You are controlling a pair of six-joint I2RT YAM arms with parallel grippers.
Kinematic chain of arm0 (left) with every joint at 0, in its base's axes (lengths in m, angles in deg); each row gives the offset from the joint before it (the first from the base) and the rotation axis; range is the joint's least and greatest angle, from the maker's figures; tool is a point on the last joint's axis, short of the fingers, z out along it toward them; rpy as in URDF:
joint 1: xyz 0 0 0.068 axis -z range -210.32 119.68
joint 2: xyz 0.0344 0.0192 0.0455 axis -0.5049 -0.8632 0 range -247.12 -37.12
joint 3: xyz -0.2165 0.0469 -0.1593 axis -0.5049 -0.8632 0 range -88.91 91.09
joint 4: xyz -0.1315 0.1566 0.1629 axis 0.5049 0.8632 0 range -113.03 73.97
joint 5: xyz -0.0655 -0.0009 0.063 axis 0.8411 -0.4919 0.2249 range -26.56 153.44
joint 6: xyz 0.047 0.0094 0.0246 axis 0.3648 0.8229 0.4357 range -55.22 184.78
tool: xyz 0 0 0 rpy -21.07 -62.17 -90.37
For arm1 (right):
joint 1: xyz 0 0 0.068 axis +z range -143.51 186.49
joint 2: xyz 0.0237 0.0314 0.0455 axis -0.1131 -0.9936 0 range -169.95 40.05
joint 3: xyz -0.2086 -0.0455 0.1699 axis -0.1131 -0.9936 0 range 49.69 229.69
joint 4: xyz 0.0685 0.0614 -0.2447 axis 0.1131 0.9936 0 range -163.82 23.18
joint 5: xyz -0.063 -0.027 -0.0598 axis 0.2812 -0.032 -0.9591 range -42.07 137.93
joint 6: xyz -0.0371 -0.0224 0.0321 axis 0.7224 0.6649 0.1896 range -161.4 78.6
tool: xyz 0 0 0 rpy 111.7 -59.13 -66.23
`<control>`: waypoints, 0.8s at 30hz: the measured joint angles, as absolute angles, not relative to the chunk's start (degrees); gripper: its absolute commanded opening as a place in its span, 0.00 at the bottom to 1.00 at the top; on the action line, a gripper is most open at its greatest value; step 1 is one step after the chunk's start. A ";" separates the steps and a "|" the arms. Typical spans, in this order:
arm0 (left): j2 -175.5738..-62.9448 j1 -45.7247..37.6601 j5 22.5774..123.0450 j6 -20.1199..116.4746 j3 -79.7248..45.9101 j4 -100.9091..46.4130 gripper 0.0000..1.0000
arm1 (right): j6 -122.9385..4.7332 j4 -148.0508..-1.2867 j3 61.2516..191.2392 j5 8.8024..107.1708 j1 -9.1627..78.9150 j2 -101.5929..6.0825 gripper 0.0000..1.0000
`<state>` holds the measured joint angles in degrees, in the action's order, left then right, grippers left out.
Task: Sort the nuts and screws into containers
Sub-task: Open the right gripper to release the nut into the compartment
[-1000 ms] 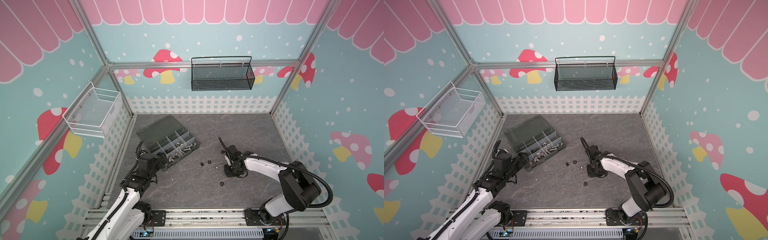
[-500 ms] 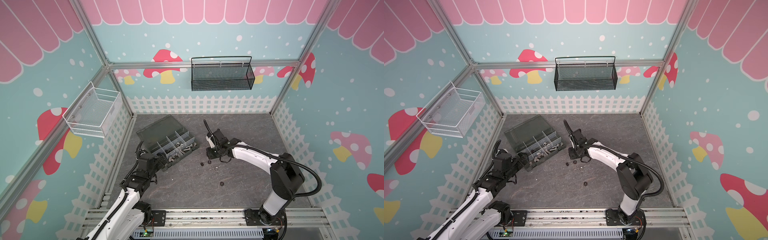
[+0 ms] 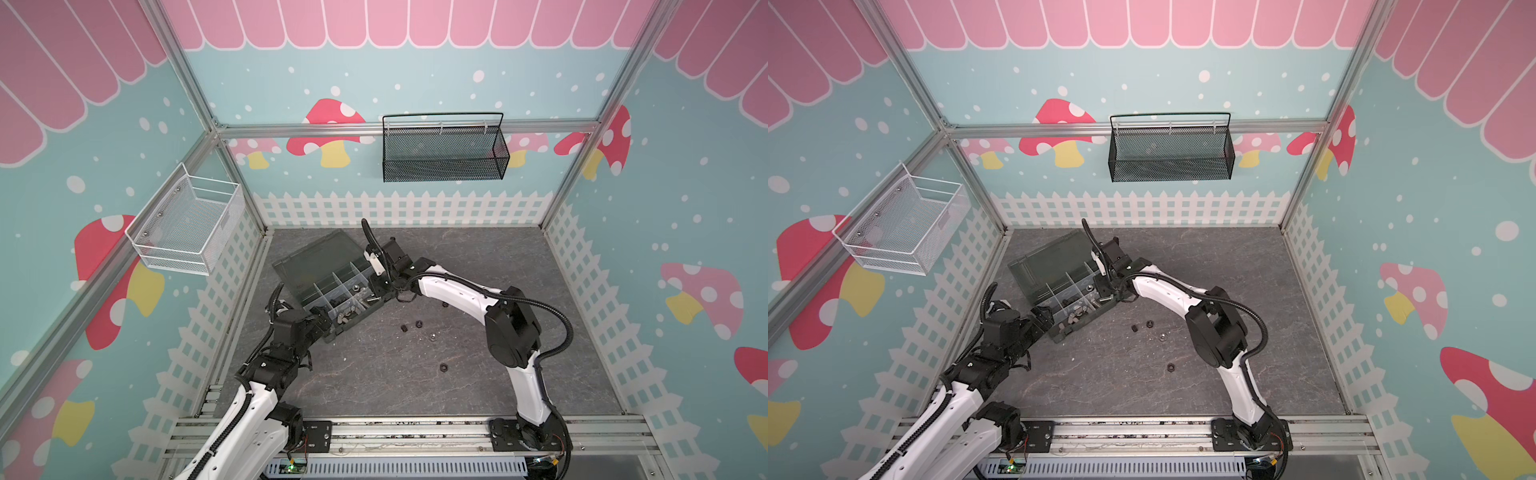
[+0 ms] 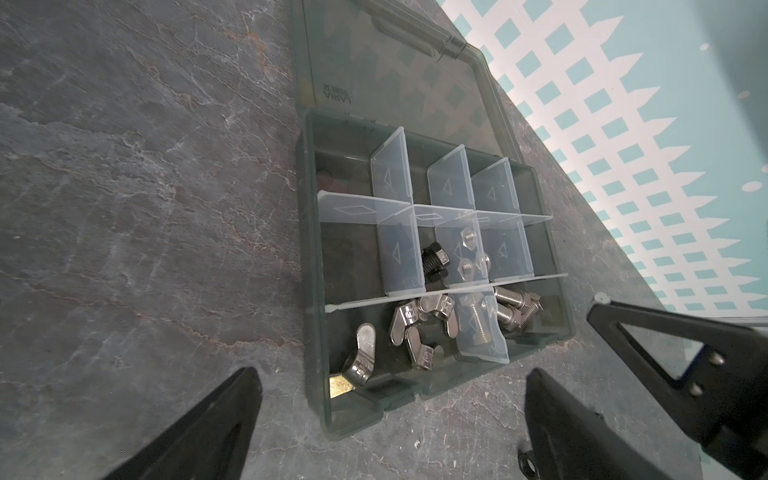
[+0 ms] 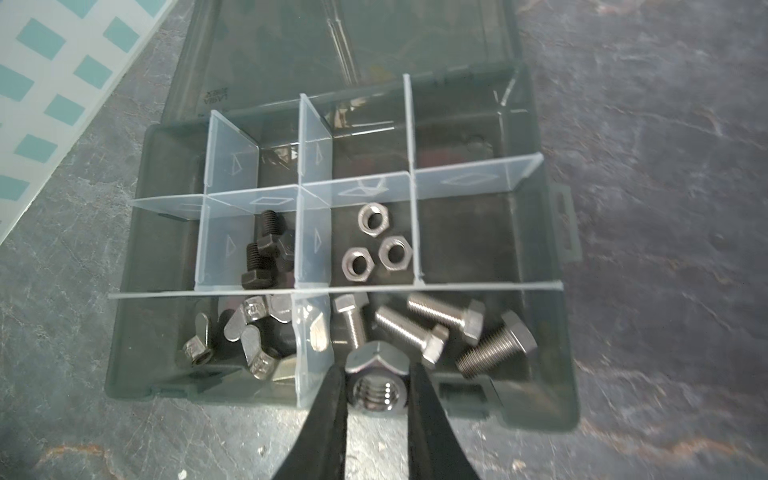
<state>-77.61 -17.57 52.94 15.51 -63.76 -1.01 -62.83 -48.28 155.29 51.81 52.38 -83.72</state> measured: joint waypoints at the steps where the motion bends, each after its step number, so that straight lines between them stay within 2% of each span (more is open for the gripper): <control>1: -77.61 -17.57 52.92 15.51 -63.85 -0.96 1.00 | -62.42 -47.99 156.98 51.79 52.69 -84.99 0.10; 7: -77.28 -17.57 52.92 15.51 -64.13 -0.55 1.00 | -60.08 -46.53 166.42 51.40 53.78 -92.55 0.11; 16: -76.12 -17.57 52.52 15.51 -64.13 0.48 1.00 | -58.33 -44.41 173.22 51.44 53.74 -98.80 0.38; 24: -75.62 -17.57 52.52 15.55 -64.13 1.29 1.00 | -58.13 -43.82 174.11 51.31 53.74 -98.91 0.40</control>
